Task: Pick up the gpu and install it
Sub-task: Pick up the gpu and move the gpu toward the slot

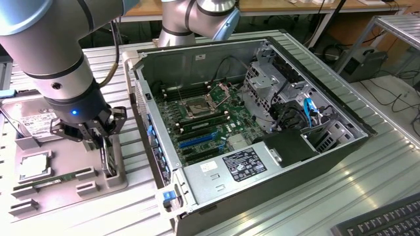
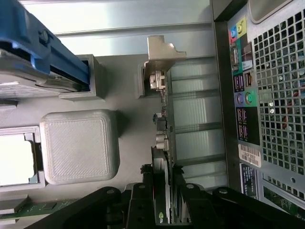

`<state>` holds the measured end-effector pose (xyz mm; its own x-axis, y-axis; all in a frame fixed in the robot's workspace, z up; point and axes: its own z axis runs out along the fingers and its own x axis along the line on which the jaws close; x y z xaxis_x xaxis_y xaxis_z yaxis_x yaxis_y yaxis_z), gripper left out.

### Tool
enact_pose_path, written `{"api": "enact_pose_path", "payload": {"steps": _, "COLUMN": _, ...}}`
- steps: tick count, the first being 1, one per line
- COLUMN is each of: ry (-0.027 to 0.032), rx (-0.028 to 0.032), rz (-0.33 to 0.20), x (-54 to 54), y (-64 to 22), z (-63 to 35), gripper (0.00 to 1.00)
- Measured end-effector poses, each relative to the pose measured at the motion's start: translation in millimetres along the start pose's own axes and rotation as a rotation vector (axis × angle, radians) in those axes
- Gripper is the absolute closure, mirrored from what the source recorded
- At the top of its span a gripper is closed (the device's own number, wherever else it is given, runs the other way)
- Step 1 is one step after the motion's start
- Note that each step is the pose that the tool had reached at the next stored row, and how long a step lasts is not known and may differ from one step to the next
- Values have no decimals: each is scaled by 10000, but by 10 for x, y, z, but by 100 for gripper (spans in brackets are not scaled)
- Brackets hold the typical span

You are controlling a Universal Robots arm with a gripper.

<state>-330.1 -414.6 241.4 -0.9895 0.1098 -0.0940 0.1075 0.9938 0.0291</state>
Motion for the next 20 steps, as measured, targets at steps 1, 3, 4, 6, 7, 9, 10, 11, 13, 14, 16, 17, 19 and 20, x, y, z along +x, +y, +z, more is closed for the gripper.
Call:
{"api": "enact_pose_path", "payload": {"steps": 1, "ry": -1, "rx": -1, "rz": 0, "x": 0, "y": 0, "z": 1, "gripper": 73}}
{"api": "enact_pose_path", "payload": {"steps": 3, "ry": -1, "rx": -1, "rz": 0, "x": 0, "y": 0, "z": 1, "gripper": 73}}
{"api": "enact_pose_path", "payload": {"steps": 4, "ry": 0, "rx": 0, "rz": -2, "x": -1, "y": 0, "z": 2, "gripper": 73}}
{"api": "enact_pose_path", "payload": {"steps": 6, "ry": 19, "rx": -7, "rz": -82, "x": -14, "y": 2, "z": 4, "gripper": 73}}
{"api": "enact_pose_path", "payload": {"steps": 7, "ry": 35, "rx": -11, "rz": -148, "x": -21, "y": 2, "z": 4, "gripper": 73}}
{"api": "enact_pose_path", "payload": {"steps": 9, "ry": 84, "rx": -20, "rz": -278, "x": -47, "y": 5, "z": 7, "gripper": 73}}
{"api": "enact_pose_path", "payload": {"steps": 10, "ry": 119, "rx": -22, "rz": -342, "x": -65, "y": 7, "z": 9, "gripper": 73}}
{"api": "enact_pose_path", "payload": {"steps": 11, "ry": 148, "rx": -23, "rz": -390, "x": -81, "y": 9, "z": 10, "gripper": 73}}
{"api": "enact_pose_path", "payload": {"steps": 13, "ry": 241, "rx": -28, "rz": -536, "x": -132, "y": 15, "z": 15, "gripper": 73}}
{"api": "enact_pose_path", "payload": {"steps": 14, "ry": 266, "rx": -29, "rz": -579, "x": -145, "y": 16, "z": 16, "gripper": 74}}
{"api": "enact_pose_path", "payload": {"steps": 16, "ry": 318, "rx": -46, "rz": -671, "x": -168, "y": 18, "z": 18, "gripper": 74}}
{"api": "enact_pose_path", "payload": {"steps": 17, "ry": 346, "rx": -58, "rz": -723, "x": -180, "y": 20, "z": 19, "gripper": 74}}
{"api": "enact_pose_path", "payload": {"steps": 19, "ry": 409, "rx": -80, "rz": -829, "x": -201, "y": 22, "z": 18, "gripper": 74}}
{"api": "enact_pose_path", "payload": {"steps": 20, "ry": 445, "rx": -88, "rz": -886, "x": -210, "y": 23, "z": 17, "gripper": 74}}
